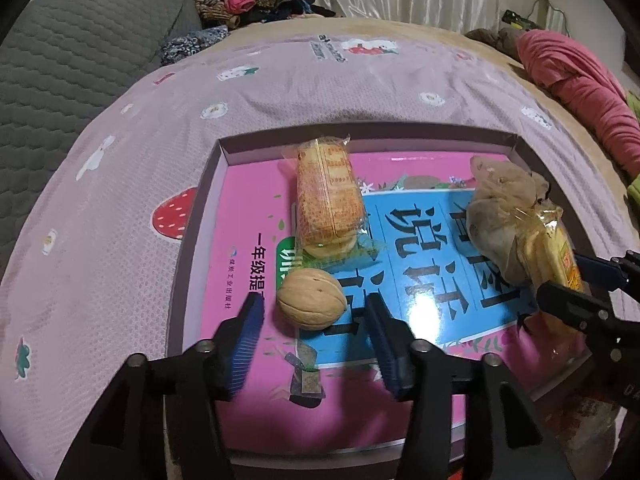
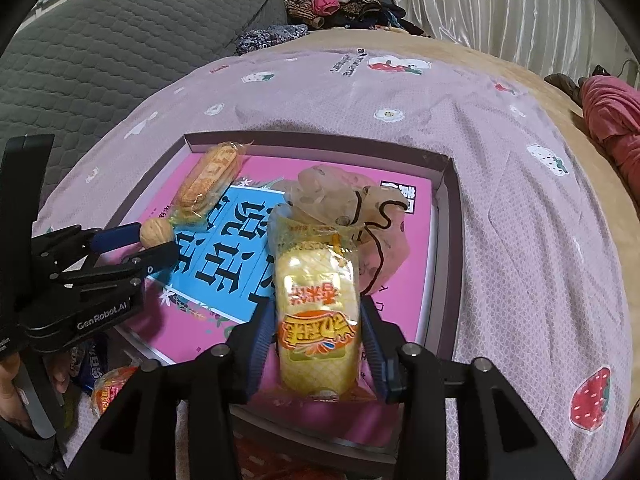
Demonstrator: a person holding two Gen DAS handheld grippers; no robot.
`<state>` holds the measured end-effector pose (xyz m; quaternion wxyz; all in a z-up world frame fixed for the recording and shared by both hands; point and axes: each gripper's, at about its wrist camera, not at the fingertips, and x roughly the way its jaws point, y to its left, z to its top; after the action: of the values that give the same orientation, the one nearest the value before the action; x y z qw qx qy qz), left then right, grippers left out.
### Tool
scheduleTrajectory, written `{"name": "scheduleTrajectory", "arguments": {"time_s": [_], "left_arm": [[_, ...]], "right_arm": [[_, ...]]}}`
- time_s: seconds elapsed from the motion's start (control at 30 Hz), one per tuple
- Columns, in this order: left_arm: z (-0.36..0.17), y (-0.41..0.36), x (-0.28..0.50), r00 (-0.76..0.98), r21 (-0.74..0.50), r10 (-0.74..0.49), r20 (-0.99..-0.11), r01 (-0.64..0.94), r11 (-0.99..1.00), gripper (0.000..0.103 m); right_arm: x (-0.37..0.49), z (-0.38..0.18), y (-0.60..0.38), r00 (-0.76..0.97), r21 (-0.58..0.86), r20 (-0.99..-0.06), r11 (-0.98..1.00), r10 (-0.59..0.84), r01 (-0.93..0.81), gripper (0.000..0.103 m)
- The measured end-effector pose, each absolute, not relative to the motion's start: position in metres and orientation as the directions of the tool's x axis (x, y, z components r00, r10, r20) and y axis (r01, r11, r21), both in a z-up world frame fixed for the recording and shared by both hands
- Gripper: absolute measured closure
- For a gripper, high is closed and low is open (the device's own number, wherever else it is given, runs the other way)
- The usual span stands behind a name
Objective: Organize objects
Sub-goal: 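Lower and release the walnut and cake packet onto the book with both tools, then withdraw both tools back from the tray toward the remaining snacks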
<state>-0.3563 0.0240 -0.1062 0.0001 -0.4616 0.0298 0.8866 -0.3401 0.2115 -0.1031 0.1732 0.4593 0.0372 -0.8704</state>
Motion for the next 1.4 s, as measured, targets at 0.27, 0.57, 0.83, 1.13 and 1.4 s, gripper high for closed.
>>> {"name": "scheduleTrajectory", "arguments": {"time_s": [0.27, 0.57, 0.83, 1.13, 1.4], "left_arm": [[-0.091, 0.021, -0.351, -0.595, 0.07, -0.049, -0.803, -0.012, -0.997, 0.027], [-0.074, 0.014, -0.345, -0.607, 0.001, 0.018, -0.795, -0.031, -1.0, 0.024], [-0.052, 0.013, -0.324, -0.648, -0.038, 0.043, -0.76, -0.021, -0.999, 0.023], [-0.008, 0.0, -0.267, -0.685, -0.083, 0.051, -0.726, 0.013, -0.996, 0.021], [0.042, -0.01, -0.214, -0.709, -0.066, 0.038, -0.704, 0.011, -0.998, 0.021]], "right_arm": [[-0.335, -0.091, 0.212, -0.547, 0.085, -0.796, -0.942, -0.261, 0.326, 0.039], [-0.317, -0.062, 0.215, -0.626, 0.102, -0.73, -0.949, -0.276, 0.299, 0.024], [-0.294, -0.036, 0.209, -0.699, 0.071, -0.671, -0.96, -0.246, 0.27, 0.014], [-0.257, 0.011, 0.207, -0.729, 0.057, -0.647, -0.967, -0.225, 0.247, 0.01], [-0.205, 0.06, 0.196, -0.764, 0.031, -0.605, -0.965, -0.225, 0.26, 0.01]]}}
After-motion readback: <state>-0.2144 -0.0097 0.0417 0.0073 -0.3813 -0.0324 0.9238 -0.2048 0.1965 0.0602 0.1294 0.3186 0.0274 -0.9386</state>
